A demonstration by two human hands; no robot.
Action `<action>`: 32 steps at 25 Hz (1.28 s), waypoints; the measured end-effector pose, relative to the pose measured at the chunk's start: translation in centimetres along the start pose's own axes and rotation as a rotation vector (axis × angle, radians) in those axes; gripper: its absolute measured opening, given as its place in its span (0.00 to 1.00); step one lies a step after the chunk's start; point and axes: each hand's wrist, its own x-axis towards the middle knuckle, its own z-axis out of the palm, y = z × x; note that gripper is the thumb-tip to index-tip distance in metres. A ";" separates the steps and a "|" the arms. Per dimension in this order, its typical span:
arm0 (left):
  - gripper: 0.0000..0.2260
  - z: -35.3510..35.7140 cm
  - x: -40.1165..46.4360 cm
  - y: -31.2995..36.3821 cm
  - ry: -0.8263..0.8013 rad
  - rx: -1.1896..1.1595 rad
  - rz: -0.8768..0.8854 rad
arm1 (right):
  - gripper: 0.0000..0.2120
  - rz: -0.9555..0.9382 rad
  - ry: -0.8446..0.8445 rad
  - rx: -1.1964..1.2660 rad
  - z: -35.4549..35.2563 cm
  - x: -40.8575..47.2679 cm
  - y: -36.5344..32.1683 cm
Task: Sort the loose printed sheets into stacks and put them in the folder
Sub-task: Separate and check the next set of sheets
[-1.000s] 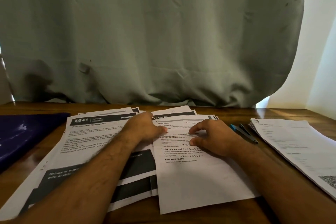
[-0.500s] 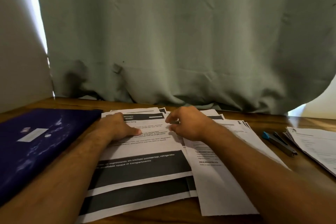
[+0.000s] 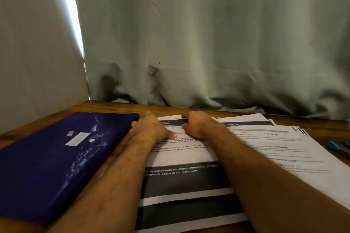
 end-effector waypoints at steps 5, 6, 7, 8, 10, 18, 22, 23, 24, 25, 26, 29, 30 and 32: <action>0.29 -0.4 1.2 -0.3 0.134 -0.151 -0.111 | 0.29 -0.018 -0.114 -0.021 -0.5 0.6 -1.3; 0.23 -0.4 1.5 -0.6 0.137 -0.207 -0.131 | 0.30 -0.027 -0.108 -0.022 -0.6 0.7 -1.3; 0.17 -0.4 1.7 -0.9 0.133 -0.248 -0.140 | 0.31 -0.037 -0.095 -0.017 -0.6 0.8 -1.3; 0.12 -0.4 1.8 -1.1 0.127 -0.273 -0.137 | 0.32 -0.054 -0.068 -0.010 -0.5 0.8 -1.3; 0.05 -0.5 1.9 -1.1 0.136 -0.329 -0.102 | 0.30 -0.119 0.037 -0.001 -0.3 1.0 -1.2; 0.19 -3.5 0.2 -0.7 0.125 -0.993 0.123 | 0.05 -0.253 0.511 0.399 -6.2 0.2 -2.5; 0.39 -3.9 -0.9 -0.2 -0.118 -1.422 0.148 | 0.08 -0.298 0.609 0.516 -12.7 -2.5 -2.4; 0.39 -3.6 -1.3 0.3 -0.127 -1.395 0.213 | 0.10 -0.310 0.634 0.511 -14.2 -3.3 -2.2; 0.39 -3.3 -2.0 1.0 -0.140 -1.361 0.296 | 0.10 -0.327 0.664 0.498 -15.7 -4.1 -2.0; 0.39 -3.2 -2.7 1.7 -0.158 -1.342 0.370 | 0.08 -0.345 0.708 0.482 -17.2 -5.0 -1.7; 0.40 -3.1 -3.6 2.4 -0.216 -1.379 0.445 | 0.05 -0.361 0.765 0.470 -18.7 -5.8 -1.3; 0.39 -2.5 -6.0 4.3 -0.291 -1.480 0.510 | 0.06 -0.406 0.922 0.460 -23.3 -8.5 0.1; 0.34 -1.8 -6.4 4.7 -0.222 -1.346 0.479 | 0.07 -0.409 0.974 0.442 -24.7 -9.3 0.7; 0.15 -0.5 -7.4 5.0 -0.115 -0.812 0.459 | 0.10 -0.395 1.088 0.384 -26.9 -10.8 2.0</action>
